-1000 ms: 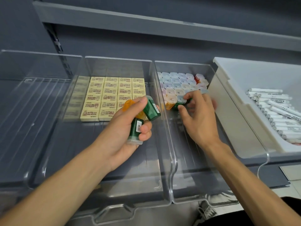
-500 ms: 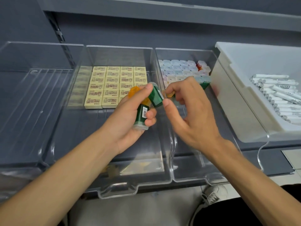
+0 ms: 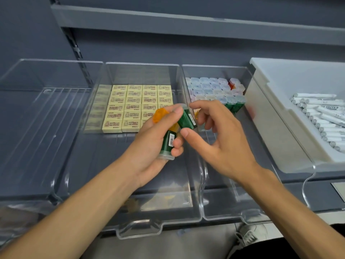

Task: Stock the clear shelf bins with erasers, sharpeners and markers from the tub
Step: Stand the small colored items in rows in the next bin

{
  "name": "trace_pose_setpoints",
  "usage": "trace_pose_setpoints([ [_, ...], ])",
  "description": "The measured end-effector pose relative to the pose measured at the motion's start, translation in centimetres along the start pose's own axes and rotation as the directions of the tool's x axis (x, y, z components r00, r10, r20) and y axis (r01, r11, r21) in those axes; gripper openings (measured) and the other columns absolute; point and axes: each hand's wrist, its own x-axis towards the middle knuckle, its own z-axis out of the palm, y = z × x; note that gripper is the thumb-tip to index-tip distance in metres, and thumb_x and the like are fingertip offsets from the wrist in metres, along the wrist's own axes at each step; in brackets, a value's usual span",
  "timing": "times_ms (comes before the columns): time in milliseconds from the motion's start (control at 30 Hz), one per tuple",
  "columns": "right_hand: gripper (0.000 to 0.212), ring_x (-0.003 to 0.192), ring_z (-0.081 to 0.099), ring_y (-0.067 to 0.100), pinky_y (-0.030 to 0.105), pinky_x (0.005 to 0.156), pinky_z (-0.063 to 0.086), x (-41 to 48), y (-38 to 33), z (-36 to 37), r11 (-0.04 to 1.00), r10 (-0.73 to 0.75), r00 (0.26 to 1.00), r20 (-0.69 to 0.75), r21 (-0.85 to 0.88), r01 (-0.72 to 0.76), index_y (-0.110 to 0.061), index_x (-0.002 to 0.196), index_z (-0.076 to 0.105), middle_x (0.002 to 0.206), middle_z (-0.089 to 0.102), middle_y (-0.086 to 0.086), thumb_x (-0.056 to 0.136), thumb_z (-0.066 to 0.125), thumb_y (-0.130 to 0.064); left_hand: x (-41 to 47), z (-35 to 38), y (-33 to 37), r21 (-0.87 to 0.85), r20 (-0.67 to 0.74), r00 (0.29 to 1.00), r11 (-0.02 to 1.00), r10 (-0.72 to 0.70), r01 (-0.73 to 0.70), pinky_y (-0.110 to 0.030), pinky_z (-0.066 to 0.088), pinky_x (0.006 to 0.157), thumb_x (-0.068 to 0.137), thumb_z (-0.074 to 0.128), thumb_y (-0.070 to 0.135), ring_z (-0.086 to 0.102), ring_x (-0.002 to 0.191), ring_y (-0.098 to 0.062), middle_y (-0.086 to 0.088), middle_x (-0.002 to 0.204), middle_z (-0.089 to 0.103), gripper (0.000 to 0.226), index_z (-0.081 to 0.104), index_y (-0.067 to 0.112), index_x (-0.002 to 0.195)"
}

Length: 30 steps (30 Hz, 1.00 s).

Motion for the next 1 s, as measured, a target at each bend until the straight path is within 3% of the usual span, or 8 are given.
trace_pose_setpoints([
  [200,0.027,0.081,0.049,0.005,0.012,0.073,0.036,0.1,-0.3,-0.2,0.990,0.064,0.997,-0.044,0.126,-0.058,-0.017,0.111,0.064,0.088,0.051,-0.009,0.085,0.069,-0.023,0.0,0.0,0.2,0.102,0.039,0.997,0.993,0.063,-0.067,-0.017,0.036,0.040,0.088,0.058,0.029,0.043,0.049,-0.005,-0.003,0.082,0.060,0.044,0.061,0.016,0.130],
  [333,0.027,0.085,0.056,0.017,0.028,0.074,0.048,0.2,-0.3,-0.6,0.964,0.114,0.990,-0.078,0.249,-0.092,-0.015,0.113,0.062,0.100,0.061,0.001,0.086,0.066,-0.014,0.0,-0.1,0.2,0.206,-0.017,0.991,0.971,0.131,-0.124,-0.019,0.036,0.041,0.089,0.057,0.028,0.041,0.050,-0.008,-0.004,0.108,0.069,0.044,0.060,0.016,0.131],
  [400,0.027,0.089,0.059,0.018,0.031,0.076,0.050,0.2,-0.1,-0.9,0.958,0.133,0.988,-0.078,0.268,-0.107,-0.014,0.113,0.061,0.103,0.062,0.002,0.086,0.066,-0.013,0.0,-0.1,0.2,0.216,-0.062,0.987,0.967,0.148,-0.132,-0.019,0.036,0.040,0.087,0.060,0.027,0.041,0.049,-0.009,-0.007,0.107,0.068,0.037,0.062,0.014,0.122],
  [500,0.027,0.093,0.060,0.018,0.034,0.082,0.051,-0.2,0.0,-1.1,0.929,0.177,0.982,-0.061,0.339,-0.147,-0.013,0.115,0.061,0.104,0.065,0.001,0.088,0.065,-0.013,0.0,-0.4,0.1,0.224,-0.035,0.986,0.963,0.160,-0.149,-0.019,0.035,0.039,0.090,0.064,0.030,0.041,0.047,-0.009,-0.004,0.086,0.058,0.016,0.061,0.014,0.094],
  [667,0.043,0.089,0.063,0.021,0.030,0.082,0.052,-0.5,0.1,-1.6,0.824,0.234,0.971,0.050,0.520,-0.226,-0.024,0.138,0.045,0.098,0.063,0.016,0.097,0.048,-0.016,-0.1,-0.3,0.0,0.221,0.004,0.991,0.966,0.137,-0.135,-0.019,0.034,0.037,0.086,0.064,0.032,0.040,0.046,-0.009,-0.002,0.079,0.052,0.016,0.058,0.022,0.075],
  [800,0.042,0.081,0.063,0.019,0.029,0.076,0.049,-0.3,0.6,-2.1,0.665,0.336,0.930,0.146,0.663,-0.344,-0.036,0.125,0.057,0.100,0.066,0.024,0.092,0.040,-0.017,0.1,-0.5,-0.3,0.194,-0.009,0.992,0.973,0.128,-0.124,-0.020,0.032,0.036,0.083,0.062,0.024,0.039,0.045,-0.011,-0.003,0.079,0.051,0.009,0.055,0.018,0.080],
  [900,0.031,0.078,0.063,0.020,0.033,0.074,0.049,-0.2,1.1,-2.1,0.542,0.418,0.887,0.198,0.729,-0.419,-0.030,0.116,0.057,0.095,0.072,0.015,0.089,0.046,-0.021,0.1,-0.5,-0.4,0.177,0.006,0.991,0.976,0.130,-0.129,-0.022,0.033,0.037,0.081,0.055,0.021,0.039,0.047,-0.013,-0.004,0.083,0.050,0.013,0.052,0.013,0.091],
  [1000,0.019,0.078,0.066,0.019,0.029,0.075,0.053,-0.4,1.5,-2.5,0.625,0.421,0.896,0.145,0.669,-0.402,-0.027,0.111,0.051,0.094,0.072,0.006,0.097,0.056,-0.016,0.1,-0.4,-0.7,0.199,0.008,0.989,0.969,0.145,-0.143,-0.024,0.034,0.039,0.078,0.049,0.020,0.040,0.048,-0.015,-0.006,0.086,0.051,0.022,0.053,0.010,0.098],
])
